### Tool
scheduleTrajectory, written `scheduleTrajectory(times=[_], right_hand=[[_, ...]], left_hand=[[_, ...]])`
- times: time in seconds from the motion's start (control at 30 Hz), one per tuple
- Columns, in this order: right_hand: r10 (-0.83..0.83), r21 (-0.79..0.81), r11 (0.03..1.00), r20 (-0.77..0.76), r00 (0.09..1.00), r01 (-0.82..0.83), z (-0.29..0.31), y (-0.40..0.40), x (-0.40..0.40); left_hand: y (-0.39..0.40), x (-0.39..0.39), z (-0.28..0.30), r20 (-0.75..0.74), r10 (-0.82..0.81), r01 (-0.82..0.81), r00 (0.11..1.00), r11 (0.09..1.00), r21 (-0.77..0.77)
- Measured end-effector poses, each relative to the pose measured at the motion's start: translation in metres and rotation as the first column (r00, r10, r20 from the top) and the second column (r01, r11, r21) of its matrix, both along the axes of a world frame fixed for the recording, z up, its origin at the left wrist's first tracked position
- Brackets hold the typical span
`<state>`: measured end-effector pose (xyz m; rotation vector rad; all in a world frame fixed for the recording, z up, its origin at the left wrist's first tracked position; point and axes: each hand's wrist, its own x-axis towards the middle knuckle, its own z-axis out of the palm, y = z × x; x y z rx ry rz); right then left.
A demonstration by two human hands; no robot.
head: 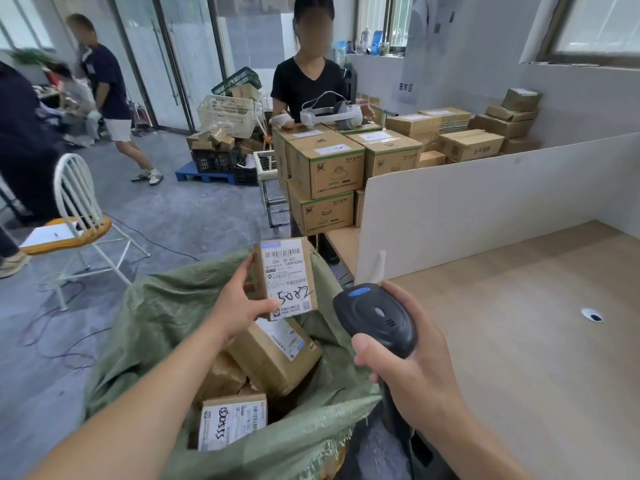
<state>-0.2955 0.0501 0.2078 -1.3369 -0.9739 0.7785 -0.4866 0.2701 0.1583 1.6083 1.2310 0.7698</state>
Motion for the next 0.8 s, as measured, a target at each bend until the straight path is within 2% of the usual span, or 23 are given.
scheduleTrajectory(times=[0.1, 0.23, 0.37, 0.5, 0.67, 0.8], right_hand=[[0.042, -0.012, 0.999, -0.011, 0.999, -0.042, -0.004, 0.007, -0.011], [0.078, -0.02, 0.997, -0.01, 0.997, -0.078, -0.012, 0.018, -0.023], [0.085, -0.042, 0.995, 0.005, 0.996, -0.085, -0.019, 0.025, -0.029], [0.072, -0.042, 0.997, 0.007, 0.997, -0.072, -0.021, 0.03, -0.028], [0.052, -0.036, 0.998, 0.004, 0.999, -0.052, -0.023, 0.034, -0.023], [0.025, -0.024, 0.999, 0.004, 1.0, -0.025, -0.023, 0.029, -0.018]], left_hand=[[0.01, -0.037, -0.014, -0.054, 0.113, -0.115, 0.992, 0.993, -0.04], [0.02, -0.08, -0.04, -0.208, 0.273, -0.292, 0.939, 0.954, -0.067], [0.031, -0.116, -0.061, -0.436, 0.43, -0.443, 0.791, 0.893, 0.077], [0.042, -0.137, -0.076, -0.598, 0.446, -0.48, 0.665, 0.87, 0.116], [0.044, -0.124, -0.08, -0.584, 0.444, -0.431, 0.679, 0.886, 0.173], [0.045, -0.086, -0.064, -0.527, 0.403, -0.341, 0.749, 0.915, 0.214]])
